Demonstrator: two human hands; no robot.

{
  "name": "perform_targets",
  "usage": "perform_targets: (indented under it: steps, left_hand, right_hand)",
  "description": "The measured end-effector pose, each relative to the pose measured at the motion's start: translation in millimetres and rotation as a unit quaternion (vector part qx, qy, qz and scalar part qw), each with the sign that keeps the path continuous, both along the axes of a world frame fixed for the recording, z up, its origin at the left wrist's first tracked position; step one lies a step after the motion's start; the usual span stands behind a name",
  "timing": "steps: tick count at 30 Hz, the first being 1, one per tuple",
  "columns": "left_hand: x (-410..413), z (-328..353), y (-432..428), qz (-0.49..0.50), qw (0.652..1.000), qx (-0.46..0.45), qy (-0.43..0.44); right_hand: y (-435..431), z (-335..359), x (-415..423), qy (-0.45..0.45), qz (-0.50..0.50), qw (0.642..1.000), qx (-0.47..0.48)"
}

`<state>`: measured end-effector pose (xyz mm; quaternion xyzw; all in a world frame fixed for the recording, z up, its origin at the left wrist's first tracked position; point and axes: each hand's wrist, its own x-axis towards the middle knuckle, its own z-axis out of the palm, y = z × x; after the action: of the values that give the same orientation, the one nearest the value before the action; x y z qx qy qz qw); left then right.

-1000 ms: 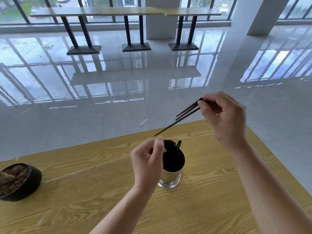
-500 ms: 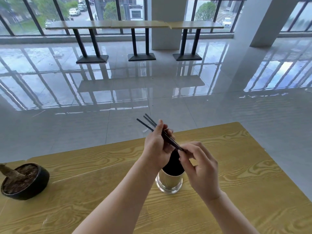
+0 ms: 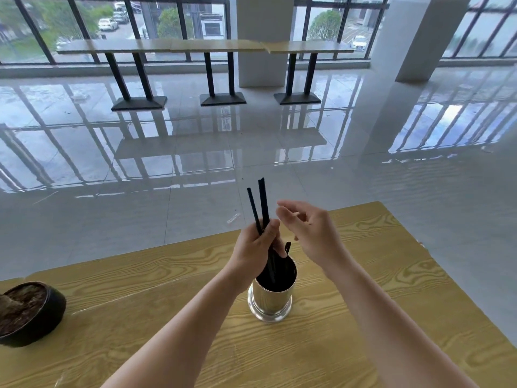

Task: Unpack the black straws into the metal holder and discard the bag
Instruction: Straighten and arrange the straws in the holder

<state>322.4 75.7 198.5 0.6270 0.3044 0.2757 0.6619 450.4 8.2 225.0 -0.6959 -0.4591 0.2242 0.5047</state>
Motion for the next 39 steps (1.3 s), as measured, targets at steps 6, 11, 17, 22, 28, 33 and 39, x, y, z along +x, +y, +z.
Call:
perform_targets:
  steps: [6, 11, 17, 22, 28, 33, 39]
  left_hand:
    - [-4, 2, -3, -0.096, 0.995, -0.005, -0.024]
    - [-11, 1, 0, -0.099, 0.992, -0.062, -0.039]
    - [-12, -5, 11, 0.089, 0.990, -0.108, 0.024]
    - [-7, 5, 15, 0.058, 0.970, -0.215, -0.095]
    - [-4, 13, 17, 0.032, 0.969, -0.215, -0.117]
    - [-2, 11, 15, 0.040, 0.998, -0.053, 0.009]
    - [-4, 8, 6, -0.070, 0.996, 0.027, 0.049]
  right_hand:
    - [15, 28, 10, 0.056, 0.076, 0.995, 0.028]
    - [10, 28, 7, 0.057, -0.010, 0.991, 0.124]
    - [-6, 36, 13, -0.007, -0.127, 0.945, 0.300]
    - [-12, 2, -10, 0.015, -0.086, 0.966, 0.244]
    - [-23, -38, -29, 0.022, -0.128, 0.986, 0.107]
    - [-23, -35, -24, 0.005, -0.078, 0.996, 0.047]
    - [-2, 12, -2, 0.063, 0.028, 0.997, 0.023]
